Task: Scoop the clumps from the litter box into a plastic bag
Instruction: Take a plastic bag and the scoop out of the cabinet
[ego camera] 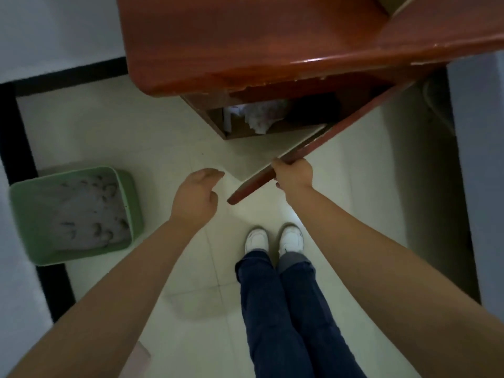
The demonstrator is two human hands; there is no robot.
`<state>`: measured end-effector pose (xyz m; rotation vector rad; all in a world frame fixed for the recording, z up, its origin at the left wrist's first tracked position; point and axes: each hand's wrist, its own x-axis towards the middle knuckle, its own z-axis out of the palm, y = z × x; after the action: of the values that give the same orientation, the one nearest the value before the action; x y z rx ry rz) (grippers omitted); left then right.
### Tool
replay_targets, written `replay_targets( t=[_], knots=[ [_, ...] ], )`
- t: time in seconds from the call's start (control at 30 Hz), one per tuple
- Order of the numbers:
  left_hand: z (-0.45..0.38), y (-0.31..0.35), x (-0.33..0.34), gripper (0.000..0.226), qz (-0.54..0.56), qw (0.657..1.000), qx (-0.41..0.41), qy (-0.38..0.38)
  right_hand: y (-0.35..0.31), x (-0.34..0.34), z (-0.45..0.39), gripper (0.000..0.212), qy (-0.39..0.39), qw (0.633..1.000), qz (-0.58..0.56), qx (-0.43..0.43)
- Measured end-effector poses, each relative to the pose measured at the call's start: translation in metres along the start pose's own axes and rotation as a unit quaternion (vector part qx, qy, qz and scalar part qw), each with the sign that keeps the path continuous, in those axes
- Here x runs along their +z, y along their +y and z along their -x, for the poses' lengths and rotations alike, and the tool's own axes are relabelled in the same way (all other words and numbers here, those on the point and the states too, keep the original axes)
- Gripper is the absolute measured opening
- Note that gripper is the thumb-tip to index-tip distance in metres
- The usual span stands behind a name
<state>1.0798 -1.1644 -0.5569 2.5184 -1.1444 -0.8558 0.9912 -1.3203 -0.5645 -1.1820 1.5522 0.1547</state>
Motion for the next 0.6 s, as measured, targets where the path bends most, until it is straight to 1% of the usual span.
replay_targets(
  t=[0.03,0.1,0.17,0.27,0.3,0.33,0.4,0.47,0.5,0.53,0.57,0.6],
  knots=[
    [-0.004,0.007,0.004,0.045,-0.03,0.999,0.042,-0.01,0.007,-0.007,0.003,0.025,-0.006,1.0,0.017,-0.014],
    [-0.019,0.033,0.007,0.051,-0.086,0.986,0.143,-0.013,0.023,-0.023,0.008,0.034,-0.019,0.997,0.058,-0.04],
    [-0.035,0.075,0.007,0.049,-0.125,0.973,0.178,-0.077,0.041,-0.041,0.013,0.039,-0.02,0.994,0.088,-0.056],
    [-0.061,0.13,0.017,0.059,-0.201,0.947,0.208,-0.14,0.07,-0.068,0.02,0.038,-0.005,0.992,0.11,-0.065],
    [-0.067,0.147,0.022,0.06,-0.225,0.938,0.22,-0.149,0.081,-0.078,0.022,0.034,0.005,0.991,0.117,-0.066],
    [-0.073,0.163,0.028,0.061,-0.238,0.931,0.237,-0.146,0.09,-0.089,0.024,0.029,0.015,0.989,0.129,-0.066],
    [-0.081,0.191,0.043,0.058,-0.267,0.907,0.298,-0.132,0.111,-0.114,0.027,0.019,0.046,0.982,0.163,-0.081],
    [-0.083,0.217,0.06,0.055,-0.309,0.872,0.353,-0.141,0.129,-0.144,0.029,0.02,0.069,0.971,0.21,-0.091],
    [-0.083,0.229,0.069,0.054,-0.337,0.849,0.376,-0.154,0.138,-0.159,0.029,0.016,0.085,0.966,0.227,-0.087],
    [-0.081,0.242,0.078,0.052,-0.358,0.832,0.388,-0.171,0.147,-0.174,0.027,0.015,0.111,0.962,0.239,-0.077],
    [-0.079,0.254,0.087,0.052,-0.368,0.824,0.39,-0.184,0.157,-0.188,0.024,0.019,0.146,0.957,0.243,-0.062],
    [-0.077,0.265,0.096,0.052,-0.372,0.823,0.386,-0.186,0.165,-0.202,0.02,0.022,0.187,0.951,0.243,-0.05]
  ],
)
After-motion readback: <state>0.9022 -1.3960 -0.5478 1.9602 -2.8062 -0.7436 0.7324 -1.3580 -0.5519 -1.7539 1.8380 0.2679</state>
